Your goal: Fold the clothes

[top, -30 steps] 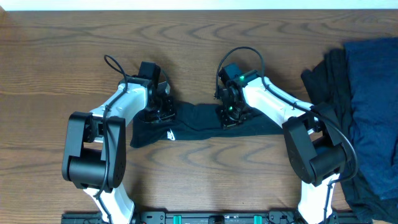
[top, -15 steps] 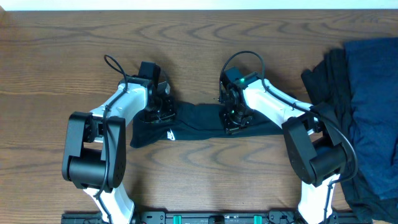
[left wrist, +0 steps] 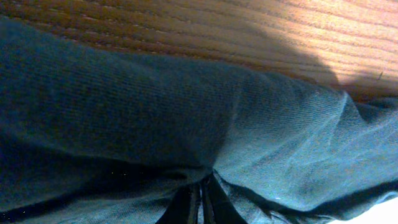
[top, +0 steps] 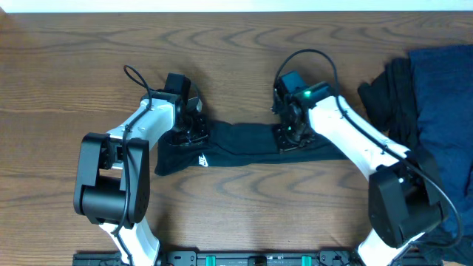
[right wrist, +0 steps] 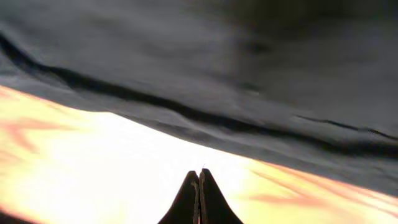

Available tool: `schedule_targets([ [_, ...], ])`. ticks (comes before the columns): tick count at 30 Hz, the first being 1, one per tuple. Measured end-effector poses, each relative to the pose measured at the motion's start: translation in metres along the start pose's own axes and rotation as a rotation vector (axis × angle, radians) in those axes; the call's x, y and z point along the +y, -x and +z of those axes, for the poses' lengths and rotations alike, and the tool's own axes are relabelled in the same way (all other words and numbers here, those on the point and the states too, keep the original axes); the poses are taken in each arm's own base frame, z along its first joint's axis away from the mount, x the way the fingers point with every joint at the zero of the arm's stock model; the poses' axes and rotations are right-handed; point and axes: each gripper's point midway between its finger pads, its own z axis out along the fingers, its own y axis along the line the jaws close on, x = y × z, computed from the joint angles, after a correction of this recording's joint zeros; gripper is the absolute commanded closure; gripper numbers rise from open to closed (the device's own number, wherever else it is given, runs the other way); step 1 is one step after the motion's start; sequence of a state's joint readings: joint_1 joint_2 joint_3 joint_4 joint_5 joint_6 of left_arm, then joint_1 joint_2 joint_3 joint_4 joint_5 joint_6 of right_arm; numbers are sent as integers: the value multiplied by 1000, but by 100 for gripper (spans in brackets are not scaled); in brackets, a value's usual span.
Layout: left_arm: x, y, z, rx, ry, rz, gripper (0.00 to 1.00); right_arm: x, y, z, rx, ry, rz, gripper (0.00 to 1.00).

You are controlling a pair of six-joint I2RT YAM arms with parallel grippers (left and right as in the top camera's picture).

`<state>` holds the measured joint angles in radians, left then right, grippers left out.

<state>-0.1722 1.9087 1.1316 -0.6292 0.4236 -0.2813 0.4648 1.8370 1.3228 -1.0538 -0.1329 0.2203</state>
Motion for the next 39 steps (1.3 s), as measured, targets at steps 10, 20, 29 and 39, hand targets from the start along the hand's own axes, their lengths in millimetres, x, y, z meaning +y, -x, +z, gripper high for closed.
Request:
schedule_targets([
  [10, 0, -3, -3, 5, 6, -3, 93, -74, -2, -10, 14, -133, 157, 93],
  [20, -35, 3, -87, -216, -67, 83, 93, -128, -6, -31, -22, -141, 293, 63],
  [29, -11, -15, -156, -405, 111, 21, 55, -169, -8, -37, -52, -121, 415, 46],
  [39, 30, -18, -176, -482, 337, -68, 2, -172, 8, -37, -119, -103, 392, 40],
])
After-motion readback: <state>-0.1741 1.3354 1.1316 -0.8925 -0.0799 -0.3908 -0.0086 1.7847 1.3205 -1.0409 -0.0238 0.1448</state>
